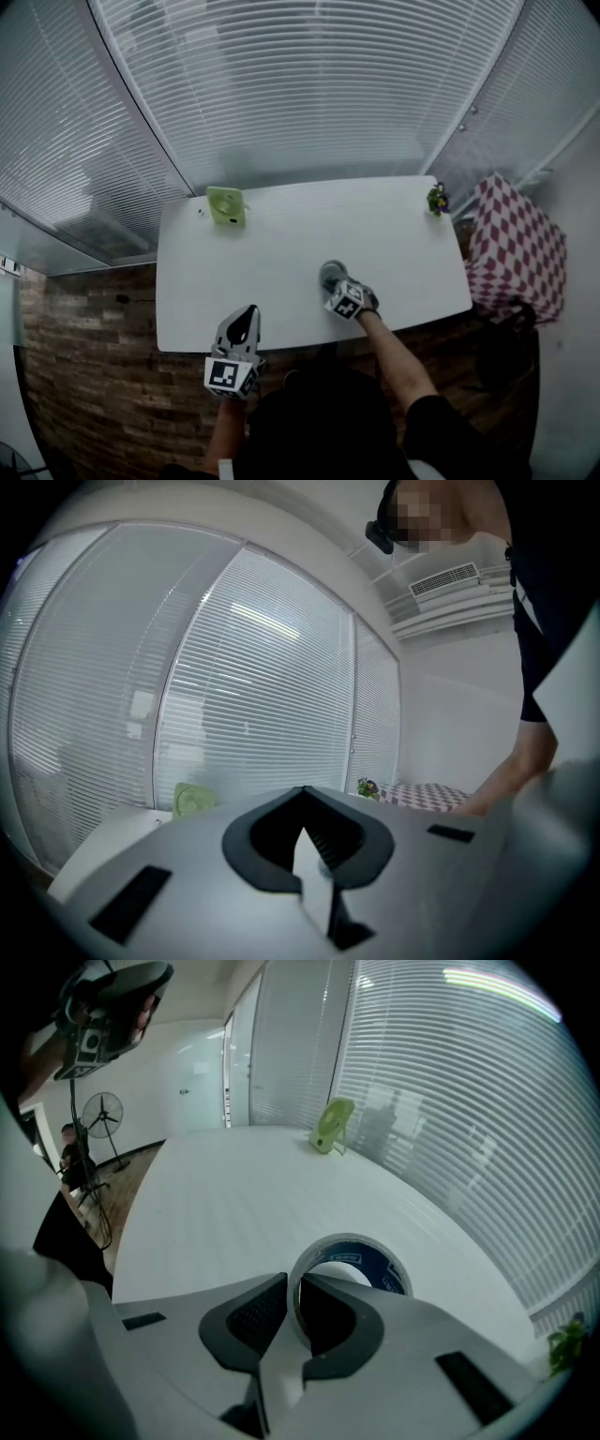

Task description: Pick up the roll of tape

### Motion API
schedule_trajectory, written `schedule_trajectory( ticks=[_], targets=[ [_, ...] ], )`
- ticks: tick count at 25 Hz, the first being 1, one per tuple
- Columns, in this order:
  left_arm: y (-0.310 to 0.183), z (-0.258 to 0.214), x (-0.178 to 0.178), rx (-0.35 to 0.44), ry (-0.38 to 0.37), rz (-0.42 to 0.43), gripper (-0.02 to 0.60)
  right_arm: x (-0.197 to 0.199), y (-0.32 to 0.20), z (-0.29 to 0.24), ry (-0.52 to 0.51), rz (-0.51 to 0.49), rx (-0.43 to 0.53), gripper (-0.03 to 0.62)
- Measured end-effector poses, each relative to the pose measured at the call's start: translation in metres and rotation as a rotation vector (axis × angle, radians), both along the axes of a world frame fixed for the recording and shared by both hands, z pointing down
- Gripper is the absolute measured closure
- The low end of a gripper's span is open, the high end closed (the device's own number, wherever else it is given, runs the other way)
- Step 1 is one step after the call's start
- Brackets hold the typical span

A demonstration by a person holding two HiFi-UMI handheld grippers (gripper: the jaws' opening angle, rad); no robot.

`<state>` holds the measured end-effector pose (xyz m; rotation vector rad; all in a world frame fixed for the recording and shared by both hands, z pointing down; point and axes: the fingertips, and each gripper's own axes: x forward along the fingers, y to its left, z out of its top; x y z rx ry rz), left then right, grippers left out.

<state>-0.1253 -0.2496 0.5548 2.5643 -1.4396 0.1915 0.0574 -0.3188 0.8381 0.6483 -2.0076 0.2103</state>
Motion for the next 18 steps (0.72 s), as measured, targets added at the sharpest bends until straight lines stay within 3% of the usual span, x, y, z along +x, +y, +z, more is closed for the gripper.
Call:
schedule_trajectory(
  ticks=[5, 13, 18],
  targets=[
    [-0.002, 0.006, 0.004, -0.019, -0.002, 0.011, 0.575, 0.004, -0.003, -0.031, -0.083, 0.095, 0.047, 0.548],
    [-0.009, -0.002, 0.020, 0.015, 0.012, 0.059, 0.575, 0.031, 0.002, -0.075, -0.207, 0.254, 0.122, 0.548],
    [-0.013, 0.002, 0.013, 0.005, 0.022, 0.023, 0.575, 0.043, 0.003, -0.125, -0.370, 0.346, 0.238, 0.548]
  ],
)
